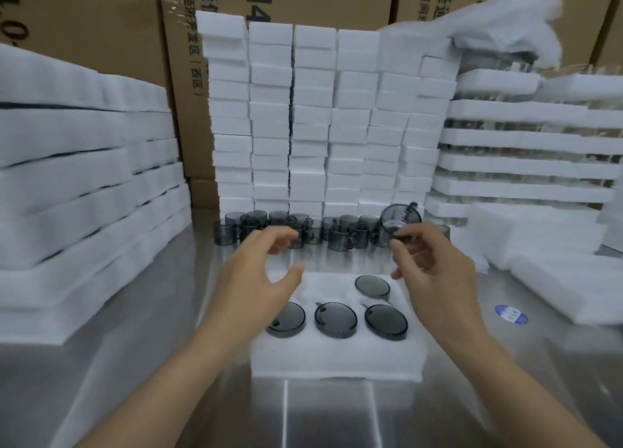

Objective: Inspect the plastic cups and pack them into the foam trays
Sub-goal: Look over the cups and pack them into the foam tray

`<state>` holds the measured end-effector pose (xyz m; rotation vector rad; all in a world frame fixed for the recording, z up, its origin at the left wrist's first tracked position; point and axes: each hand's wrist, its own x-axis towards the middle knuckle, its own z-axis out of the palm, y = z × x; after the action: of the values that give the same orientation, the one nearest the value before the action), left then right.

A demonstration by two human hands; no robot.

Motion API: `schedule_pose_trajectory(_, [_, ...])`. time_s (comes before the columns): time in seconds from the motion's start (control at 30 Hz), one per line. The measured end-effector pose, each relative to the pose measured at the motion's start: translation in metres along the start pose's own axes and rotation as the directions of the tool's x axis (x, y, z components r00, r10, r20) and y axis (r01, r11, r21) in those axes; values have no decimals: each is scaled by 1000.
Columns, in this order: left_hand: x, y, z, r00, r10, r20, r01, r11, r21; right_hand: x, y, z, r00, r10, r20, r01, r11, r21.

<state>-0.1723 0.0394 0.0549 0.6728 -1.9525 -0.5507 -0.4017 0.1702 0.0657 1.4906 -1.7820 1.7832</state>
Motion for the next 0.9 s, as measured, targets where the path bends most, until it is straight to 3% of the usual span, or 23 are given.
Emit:
schedule_pose_trajectory(0.17, [-7, 17, 6, 984, 162, -72, -157, 985, 73, -13, -39, 10, 935, -348, 73, 353, 933, -73])
schedule_pose_trajectory(0.27, [-10, 25, 7, 968, 223, -115, -218, 974, 60, -21, -51, 15, 885, -454, 99, 461, 886, -58])
schedule_pose_trajectory(0.6, [-16, 37, 9, 906, 329, -266, -345, 938, -17, -34, -51, 27, 859, -491, 147, 496, 868, -1])
schedule_pose_trajectory(0.9, [-15, 47, 1, 912, 244, -329, -297, 948, -118, -32, -46, 24, 874, -461, 151, 462, 886, 34])
